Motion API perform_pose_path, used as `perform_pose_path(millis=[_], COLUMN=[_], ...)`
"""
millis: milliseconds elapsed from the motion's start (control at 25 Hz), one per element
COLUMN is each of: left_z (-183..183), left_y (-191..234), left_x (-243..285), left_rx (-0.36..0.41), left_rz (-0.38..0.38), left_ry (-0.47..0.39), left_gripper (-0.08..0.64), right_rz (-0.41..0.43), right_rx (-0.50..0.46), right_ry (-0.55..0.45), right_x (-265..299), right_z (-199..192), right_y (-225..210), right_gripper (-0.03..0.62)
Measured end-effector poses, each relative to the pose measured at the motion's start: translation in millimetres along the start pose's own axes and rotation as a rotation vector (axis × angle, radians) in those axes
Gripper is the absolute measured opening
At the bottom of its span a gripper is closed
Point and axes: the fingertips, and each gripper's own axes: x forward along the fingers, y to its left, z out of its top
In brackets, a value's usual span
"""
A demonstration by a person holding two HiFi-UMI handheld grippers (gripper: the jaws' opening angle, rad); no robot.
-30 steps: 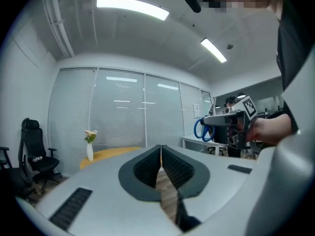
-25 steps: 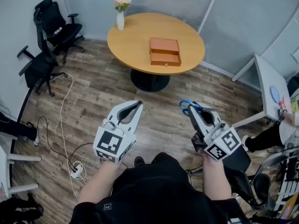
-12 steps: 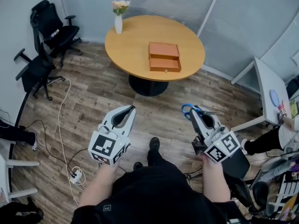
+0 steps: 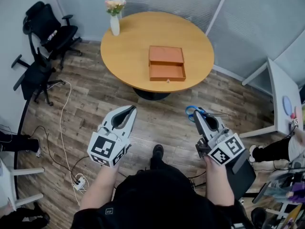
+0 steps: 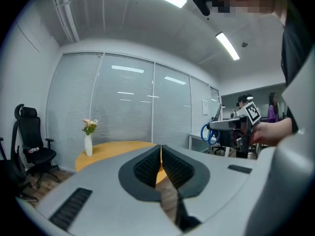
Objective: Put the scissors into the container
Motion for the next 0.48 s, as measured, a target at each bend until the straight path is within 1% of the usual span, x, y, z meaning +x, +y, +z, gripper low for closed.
perform_pose_path(millis=[240,360,480], left_z=[11,16,25], left_y=[23,33,39], left_x=[60,85,108], left_rx=[0.002,-0.002,-0.003], left_rz=[0.022,0.042,0.041], left_ry=[0.011,0.004,-0.012], left_gripper=[0.017,0.017,0.017], right_rz=[0.006,0.02,0.03], right_rx=[0.008,-0.002,0.001], right_ry=[-0.011,-0.015,-0.005], right_x=[23,33,47], right_z=[16,25,27], right_y=[-67,-92,-113], right_gripper=[0.058,0.058,0.058])
